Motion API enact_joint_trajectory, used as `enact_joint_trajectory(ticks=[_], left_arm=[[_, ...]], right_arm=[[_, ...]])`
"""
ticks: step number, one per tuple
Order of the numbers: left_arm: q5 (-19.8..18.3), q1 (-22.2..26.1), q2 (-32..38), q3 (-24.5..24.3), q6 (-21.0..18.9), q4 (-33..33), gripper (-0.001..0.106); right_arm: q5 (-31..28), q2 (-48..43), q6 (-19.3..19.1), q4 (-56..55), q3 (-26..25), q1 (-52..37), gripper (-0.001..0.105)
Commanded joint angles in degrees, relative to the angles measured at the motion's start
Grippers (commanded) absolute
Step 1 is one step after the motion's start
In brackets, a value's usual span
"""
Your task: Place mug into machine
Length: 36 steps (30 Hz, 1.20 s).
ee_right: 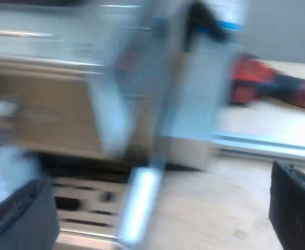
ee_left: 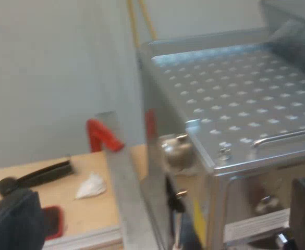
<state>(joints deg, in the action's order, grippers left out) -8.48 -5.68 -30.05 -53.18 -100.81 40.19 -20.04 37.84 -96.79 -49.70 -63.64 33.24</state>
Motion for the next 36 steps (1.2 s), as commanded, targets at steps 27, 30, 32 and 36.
enact_joint_trajectory(ticks=[27,30,32,36], left_arm=[[1.4,1.02,20.13,-0.48,0.83,17.17,0.098],[1.4,1.02,23.43,-0.48,0.83,20.91,0.098],[1.4,1.02,25.73,-0.48,0.83,22.95,0.098],[1.4,1.02,30.5,-0.08,0.83,25.98,0.098]], right_arm=[[18.98,-27.64,-12.66,-5.84,11.24,-32.97,0.08],[18.98,-31.32,-12.29,-5.95,12.15,-32.97,0.08],[18.98,-34.17,-12.31,-5.99,12.73,-32.97,0.08],[18.98,-39.04,-10.35,-6.71,13.15,-32.97,0.08]])
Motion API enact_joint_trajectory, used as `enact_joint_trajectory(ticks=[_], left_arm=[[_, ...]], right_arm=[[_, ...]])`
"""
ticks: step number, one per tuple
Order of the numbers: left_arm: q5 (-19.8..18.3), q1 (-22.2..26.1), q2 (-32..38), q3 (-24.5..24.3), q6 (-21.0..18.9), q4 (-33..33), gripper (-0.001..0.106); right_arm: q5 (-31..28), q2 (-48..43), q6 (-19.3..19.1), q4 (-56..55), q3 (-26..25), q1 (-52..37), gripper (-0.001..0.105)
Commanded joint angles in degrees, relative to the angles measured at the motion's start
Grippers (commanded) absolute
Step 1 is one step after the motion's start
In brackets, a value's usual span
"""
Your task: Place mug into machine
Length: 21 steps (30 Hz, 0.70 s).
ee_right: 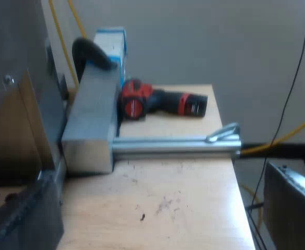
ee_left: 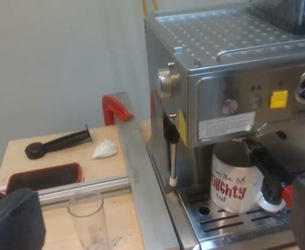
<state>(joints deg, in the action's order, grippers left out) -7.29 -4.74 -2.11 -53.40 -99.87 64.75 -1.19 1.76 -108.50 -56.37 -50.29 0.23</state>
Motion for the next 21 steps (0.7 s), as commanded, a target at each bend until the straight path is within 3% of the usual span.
enact_joint_trajectory(ticks=[1,6,7,12,18,21], left_arm=[[0.21,0.08,4.13,0.44,-0.12,2.02,0.098],[0.21,0.08,7.51,1.17,-0.12,3.68,0.098],[0.21,0.08,11.24,1.69,-0.12,6.28,0.098],[-0.02,0.08,11.08,1.49,1.08,11.43,0.098],[0.08,0.08,11.07,3.41,1.62,8.96,0.098],[0.08,0.08,10.94,6.15,1.62,4.37,0.098]], right_arm=[[0.14,-4.0,1.78,-0.28,-0.2,0.03,0.08],[0.56,-4.94,2.02,-3.94,-0.42,0.03,0.08],[1.19,-4.94,2.02,-4.36,-0.28,0.03,0.08],[2.31,-4.94,2.02,-5.53,-0.1,0.03,0.08],[4.24,-4.94,2.02,-5.0,1.47,0.03,0.08],[7.3,-4.94,2.02,-3.4,3.53,0.03,0.08]])
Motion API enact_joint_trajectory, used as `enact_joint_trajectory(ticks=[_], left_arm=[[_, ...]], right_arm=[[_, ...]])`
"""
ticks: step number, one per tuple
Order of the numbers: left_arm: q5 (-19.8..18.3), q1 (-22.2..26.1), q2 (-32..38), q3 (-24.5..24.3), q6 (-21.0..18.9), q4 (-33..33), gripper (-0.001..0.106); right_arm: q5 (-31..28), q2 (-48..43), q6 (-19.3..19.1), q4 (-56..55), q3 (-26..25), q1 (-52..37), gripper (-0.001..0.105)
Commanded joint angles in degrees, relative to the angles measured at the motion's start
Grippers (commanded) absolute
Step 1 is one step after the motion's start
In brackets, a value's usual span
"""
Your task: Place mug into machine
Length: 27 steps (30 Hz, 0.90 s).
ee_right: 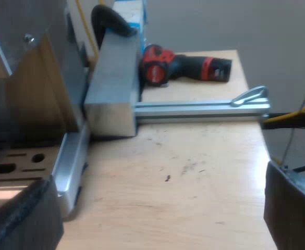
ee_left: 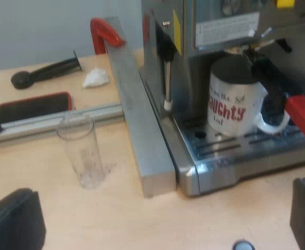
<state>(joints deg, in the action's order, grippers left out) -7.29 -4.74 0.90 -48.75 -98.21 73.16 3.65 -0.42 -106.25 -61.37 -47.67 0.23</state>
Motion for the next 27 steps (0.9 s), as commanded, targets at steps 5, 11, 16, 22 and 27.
enact_joint_trajectory(ticks=[5,11,16,22,27], left_arm=[[-0.28,0.08,7.92,6.25,-0.29,-10.8,0.098],[-0.27,0.08,7.82,11.05,-0.45,-15.45,0.098],[-0.27,0.08,7.88,15.56,-0.45,-16.08,0.098],[-0.27,0.08,7.79,18.3,-0.45,-15.87,0.098],[-0.44,0.08,7.79,19.56,-0.45,-15.37,0.098]], right_arm=[[7.33,-2.6,-0.23,5.12,5.25,0.03,0.08],[8.13,-2.6,-0.23,5.96,9.41,0.03,0.08],[8.13,-2.53,-0.23,5.84,13.57,0.03,0.08],[8.13,-2.53,-0.23,5.84,16.09,0.03,0.08],[8.02,-2.53,0.83,5.13,18.15,0.03,0.08]])
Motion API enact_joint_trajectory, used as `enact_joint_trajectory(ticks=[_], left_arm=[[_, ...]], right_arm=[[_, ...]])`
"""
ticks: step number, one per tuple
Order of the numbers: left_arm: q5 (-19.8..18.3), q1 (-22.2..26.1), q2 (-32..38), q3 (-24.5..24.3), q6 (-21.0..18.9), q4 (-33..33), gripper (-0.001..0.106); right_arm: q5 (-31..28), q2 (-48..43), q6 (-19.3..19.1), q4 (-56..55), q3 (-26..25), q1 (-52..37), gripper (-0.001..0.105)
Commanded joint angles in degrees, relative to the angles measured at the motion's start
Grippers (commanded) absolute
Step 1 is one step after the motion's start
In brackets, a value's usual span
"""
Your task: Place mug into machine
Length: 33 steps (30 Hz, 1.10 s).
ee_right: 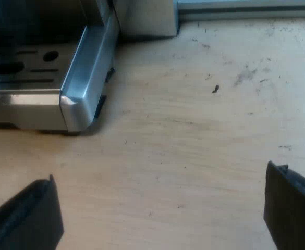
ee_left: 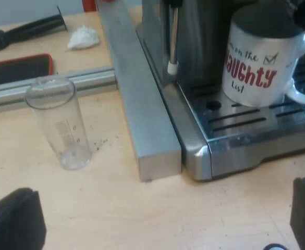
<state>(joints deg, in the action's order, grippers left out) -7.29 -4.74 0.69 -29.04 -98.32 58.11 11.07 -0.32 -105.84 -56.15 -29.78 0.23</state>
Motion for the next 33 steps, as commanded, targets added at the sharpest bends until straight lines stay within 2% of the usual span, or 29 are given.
enact_joint_trajectory(ticks=[1,33], left_arm=[[-0.42,0.08,8.0,-0.16,-0.34,-0.32,0.098],[-0.42,0.08,8.0,-0.16,-0.18,-0.32,0.098]], right_arm=[[0.54,-2.63,0.62,-0.31,0.73,0.03,0.08],[0.24,-2.63,0.62,0.41,1.21,0.03,0.08]])
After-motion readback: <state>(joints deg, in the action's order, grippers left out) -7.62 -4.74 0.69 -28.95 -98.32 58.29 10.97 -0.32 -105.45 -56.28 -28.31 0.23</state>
